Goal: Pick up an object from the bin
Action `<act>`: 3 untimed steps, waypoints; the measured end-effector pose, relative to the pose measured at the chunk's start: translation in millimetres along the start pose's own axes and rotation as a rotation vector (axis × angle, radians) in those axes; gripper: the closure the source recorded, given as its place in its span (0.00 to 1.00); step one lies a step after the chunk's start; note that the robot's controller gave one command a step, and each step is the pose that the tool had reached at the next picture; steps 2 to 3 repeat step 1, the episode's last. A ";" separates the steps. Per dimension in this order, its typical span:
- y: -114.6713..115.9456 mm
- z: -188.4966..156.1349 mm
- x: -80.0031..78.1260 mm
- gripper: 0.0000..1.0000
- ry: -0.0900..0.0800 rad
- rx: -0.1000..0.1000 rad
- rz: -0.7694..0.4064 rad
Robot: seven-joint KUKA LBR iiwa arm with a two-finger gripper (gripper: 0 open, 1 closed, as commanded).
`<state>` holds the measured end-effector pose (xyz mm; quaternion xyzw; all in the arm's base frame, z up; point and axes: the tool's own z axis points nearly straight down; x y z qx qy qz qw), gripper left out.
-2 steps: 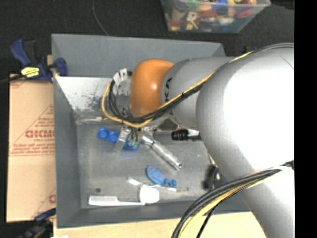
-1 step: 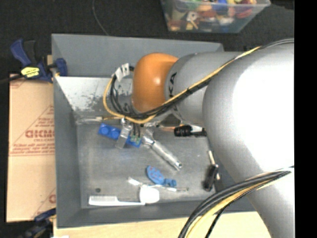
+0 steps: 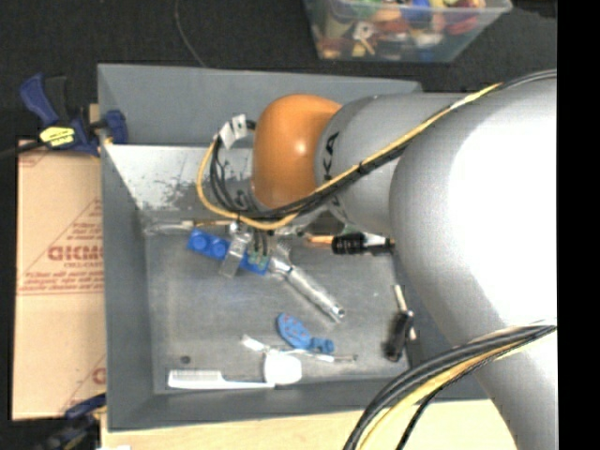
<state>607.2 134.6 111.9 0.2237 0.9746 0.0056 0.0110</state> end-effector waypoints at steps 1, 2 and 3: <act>-1.2 -20.2 1.0 1.00 0.007 0.005 0.000; -1.2 -20.2 1.0 1.00 0.007 0.005 0.000; -1.2 -20.2 1.0 1.00 0.007 0.005 0.000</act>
Offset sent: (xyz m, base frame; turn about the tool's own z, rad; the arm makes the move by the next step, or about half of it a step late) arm -0.0010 -0.0006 0.0160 -0.0002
